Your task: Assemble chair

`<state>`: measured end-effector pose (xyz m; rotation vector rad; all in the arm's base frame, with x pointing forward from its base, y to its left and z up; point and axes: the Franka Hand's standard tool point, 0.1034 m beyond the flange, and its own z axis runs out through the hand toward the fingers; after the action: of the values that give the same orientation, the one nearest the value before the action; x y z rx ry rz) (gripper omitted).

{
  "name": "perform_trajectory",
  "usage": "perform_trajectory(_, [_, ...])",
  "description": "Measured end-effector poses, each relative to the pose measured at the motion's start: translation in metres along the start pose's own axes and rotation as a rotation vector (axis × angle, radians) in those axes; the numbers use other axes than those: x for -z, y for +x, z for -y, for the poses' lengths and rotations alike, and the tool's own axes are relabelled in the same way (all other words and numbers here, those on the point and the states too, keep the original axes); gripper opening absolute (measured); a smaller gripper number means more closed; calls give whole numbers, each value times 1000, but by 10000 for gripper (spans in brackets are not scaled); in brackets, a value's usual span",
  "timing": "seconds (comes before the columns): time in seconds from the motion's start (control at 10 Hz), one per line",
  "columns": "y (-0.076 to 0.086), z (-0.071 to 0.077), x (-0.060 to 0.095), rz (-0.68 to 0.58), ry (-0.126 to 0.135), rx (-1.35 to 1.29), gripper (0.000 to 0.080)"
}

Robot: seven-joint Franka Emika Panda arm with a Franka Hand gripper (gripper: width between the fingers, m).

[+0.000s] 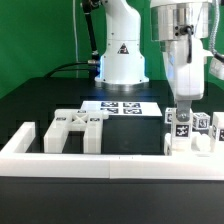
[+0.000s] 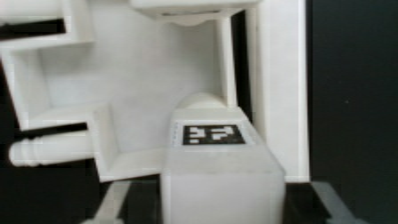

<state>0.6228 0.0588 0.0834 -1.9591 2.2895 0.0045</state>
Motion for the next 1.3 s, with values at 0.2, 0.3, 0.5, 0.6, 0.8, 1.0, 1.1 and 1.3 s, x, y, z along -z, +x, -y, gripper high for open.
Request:
perform_trajectory(0.2, [0,1,0,7,5,-44,291])
perform_trajectory(0.3, [0,1,0,7,4,-23,369])
perform_trajectory(0.5, [0,1,0,7,4,90,505])
perform_trajectory(0.6, [-1,2,0,6,6,188,618])
perform_trajectory(0.8, [0,3,1,4,10,434,640])
perform_trajectory(1.0, [2,3,1,1,13,644,648])
perform_trajectory(1.1, [3,3,0,-1,12,760,649])
perform_trajectory(1.3, [3,3,0,-2,10,946,649])
